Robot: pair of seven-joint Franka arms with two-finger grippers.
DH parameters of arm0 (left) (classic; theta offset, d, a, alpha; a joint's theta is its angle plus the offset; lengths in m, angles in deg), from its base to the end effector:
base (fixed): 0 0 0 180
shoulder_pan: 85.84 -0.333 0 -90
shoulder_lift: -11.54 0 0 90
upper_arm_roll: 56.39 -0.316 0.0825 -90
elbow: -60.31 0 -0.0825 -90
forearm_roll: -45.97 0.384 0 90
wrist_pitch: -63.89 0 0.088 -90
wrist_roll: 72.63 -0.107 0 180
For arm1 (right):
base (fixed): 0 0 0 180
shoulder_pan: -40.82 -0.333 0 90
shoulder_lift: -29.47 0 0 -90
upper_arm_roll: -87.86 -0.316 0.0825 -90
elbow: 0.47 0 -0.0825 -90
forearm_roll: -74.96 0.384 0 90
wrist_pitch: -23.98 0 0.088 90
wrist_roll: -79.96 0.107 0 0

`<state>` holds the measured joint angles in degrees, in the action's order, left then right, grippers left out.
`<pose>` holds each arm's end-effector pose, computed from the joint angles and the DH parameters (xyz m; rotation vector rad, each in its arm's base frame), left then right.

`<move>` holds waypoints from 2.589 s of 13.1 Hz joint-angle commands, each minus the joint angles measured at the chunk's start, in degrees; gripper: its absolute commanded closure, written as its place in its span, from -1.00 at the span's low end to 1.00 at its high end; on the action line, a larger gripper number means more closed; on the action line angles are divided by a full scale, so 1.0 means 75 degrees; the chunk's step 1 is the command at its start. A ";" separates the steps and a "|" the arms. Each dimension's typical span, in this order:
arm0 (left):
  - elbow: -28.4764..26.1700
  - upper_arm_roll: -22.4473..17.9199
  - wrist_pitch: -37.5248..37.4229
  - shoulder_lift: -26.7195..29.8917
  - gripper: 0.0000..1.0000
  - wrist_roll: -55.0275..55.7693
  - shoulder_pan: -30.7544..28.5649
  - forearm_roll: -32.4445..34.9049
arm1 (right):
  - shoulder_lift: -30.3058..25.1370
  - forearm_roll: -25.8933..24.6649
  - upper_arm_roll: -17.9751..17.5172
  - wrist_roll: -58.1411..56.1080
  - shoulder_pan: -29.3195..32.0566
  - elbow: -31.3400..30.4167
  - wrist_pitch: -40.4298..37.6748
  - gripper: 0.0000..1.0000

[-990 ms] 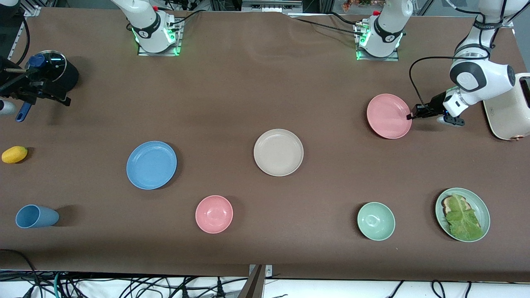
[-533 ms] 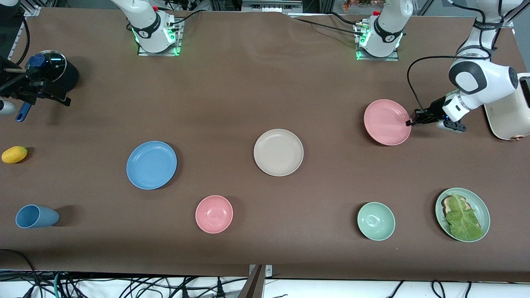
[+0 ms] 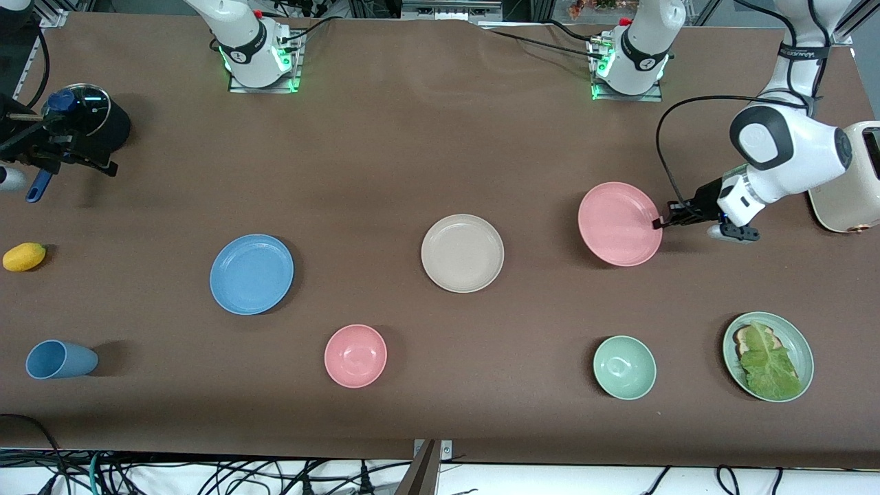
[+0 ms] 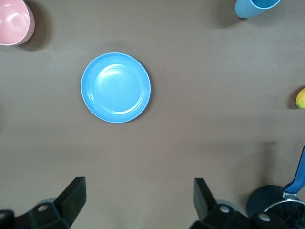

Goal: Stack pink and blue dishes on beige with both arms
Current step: 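Carry the pink plate with the left gripper onto the beige plate, then set the pink plate down on the beige plate and open the left gripper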

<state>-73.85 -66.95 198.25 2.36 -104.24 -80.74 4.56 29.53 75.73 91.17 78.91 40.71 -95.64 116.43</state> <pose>0.4993 0.0388 0.2569 2.6750 0.1298 0.0135 0.5547 -0.0296 0.5849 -3.1250 0.0600 0.0750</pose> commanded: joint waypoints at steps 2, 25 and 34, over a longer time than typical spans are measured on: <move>0.0484 0.0234 -0.0137 -0.0006 1.00 0.1259 0.0539 -0.0163 | 0.0028 -0.0009 0.0004 -0.0130 0.0027 0.0115 -0.0033 -1.00; 0.2127 0.1326 0.2018 -0.1892 1.00 0.6524 0.3808 0.0046 | 0.0039 -0.0091 0.0016 -0.0329 0.0039 0.0150 -0.0069 -1.00; 0.2266 0.1315 0.2511 -0.2361 1.00 0.6524 0.3820 0.1137 | -0.0007 -0.0279 -0.0019 -0.0470 0.0027 0.0104 0.0025 -1.00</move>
<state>-58.93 -56.48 215.83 -13.34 -55.32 -52.87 11.58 29.71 74.58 91.38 76.52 40.71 -95.61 116.96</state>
